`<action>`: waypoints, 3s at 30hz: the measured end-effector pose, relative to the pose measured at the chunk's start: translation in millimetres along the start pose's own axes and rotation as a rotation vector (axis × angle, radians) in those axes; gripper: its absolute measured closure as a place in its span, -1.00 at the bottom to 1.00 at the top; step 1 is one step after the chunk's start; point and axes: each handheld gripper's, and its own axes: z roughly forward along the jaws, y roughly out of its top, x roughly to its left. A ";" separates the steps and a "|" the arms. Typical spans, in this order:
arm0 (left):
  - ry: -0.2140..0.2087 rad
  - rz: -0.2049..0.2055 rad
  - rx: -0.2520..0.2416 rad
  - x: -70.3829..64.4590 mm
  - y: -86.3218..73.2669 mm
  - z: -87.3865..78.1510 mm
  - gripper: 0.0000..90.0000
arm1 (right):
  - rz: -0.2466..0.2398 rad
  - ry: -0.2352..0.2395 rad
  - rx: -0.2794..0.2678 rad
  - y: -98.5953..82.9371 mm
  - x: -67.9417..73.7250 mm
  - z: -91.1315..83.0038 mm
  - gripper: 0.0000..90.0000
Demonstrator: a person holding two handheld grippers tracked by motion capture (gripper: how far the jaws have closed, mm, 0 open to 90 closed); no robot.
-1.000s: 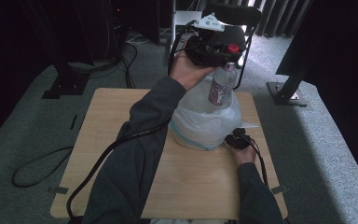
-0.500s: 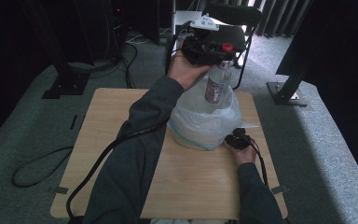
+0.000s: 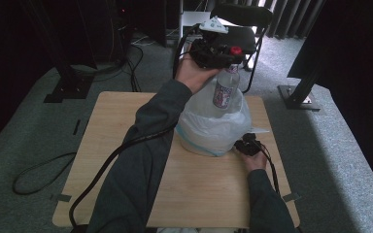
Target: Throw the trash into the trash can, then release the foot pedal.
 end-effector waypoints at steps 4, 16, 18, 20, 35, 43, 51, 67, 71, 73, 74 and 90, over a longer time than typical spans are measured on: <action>0.000 0.008 0.020 0.4 -2.4 2.6 0.39 | 0.001 0.000 -0.001 -0.1 0.0 0.0 1.00; 0.025 -0.019 -0.058 5.3 -2.0 -15.9 0.13 | 0.001 -0.003 -0.003 -0.2 0.3 0.1 1.00; 0.025 -0.027 -0.075 7.2 -3.4 -22.5 0.12 | 0.001 -0.006 -0.002 -0.2 0.6 0.2 1.00; 0.031 -0.029 -0.082 8.1 -4.6 -25.8 0.10 | 0.002 -0.005 -0.003 -0.2 0.7 0.3 1.00; 0.137 -0.108 -0.132 43.9 -48.0 -83.5 0.05 | 0.004 -0.008 -0.004 -0.2 1.1 0.5 1.00; 0.170 -0.173 -0.118 59.8 -80.9 -88.6 0.03 | 0.002 -0.009 -0.006 -0.4 1.2 0.6 1.00; 0.206 -0.209 -0.106 69.8 -107.3 -99.1 -0.01 | 0.005 -0.009 -0.008 -0.6 1.0 0.6 1.00; 0.245 -0.273 -0.081 81.6 -154.8 -115.7 -0.04 | 0.006 -0.001 -0.006 -0.4 -0.1 0.6 1.00; 0.244 -0.286 -0.082 81.3 -162.0 -114.9 -0.05 | 0.006 0.000 -0.008 -0.6 -0.3 0.6 1.00; 0.241 -0.289 -0.082 80.3 -166.1 -114.8 -0.04 | 0.007 -0.001 -0.009 -0.7 -0.2 0.6 1.00; 0.240 -0.292 -0.084 79.5 -168.3 -114.8 -0.05 | 0.009 -0.001 -0.010 -0.9 -0.2 0.6 1.00; 0.249 -0.343 -0.057 77.2 -208.5 -113.9 -0.05 | 0.032 -0.010 -0.015 -1.5 0.9 0.4 1.00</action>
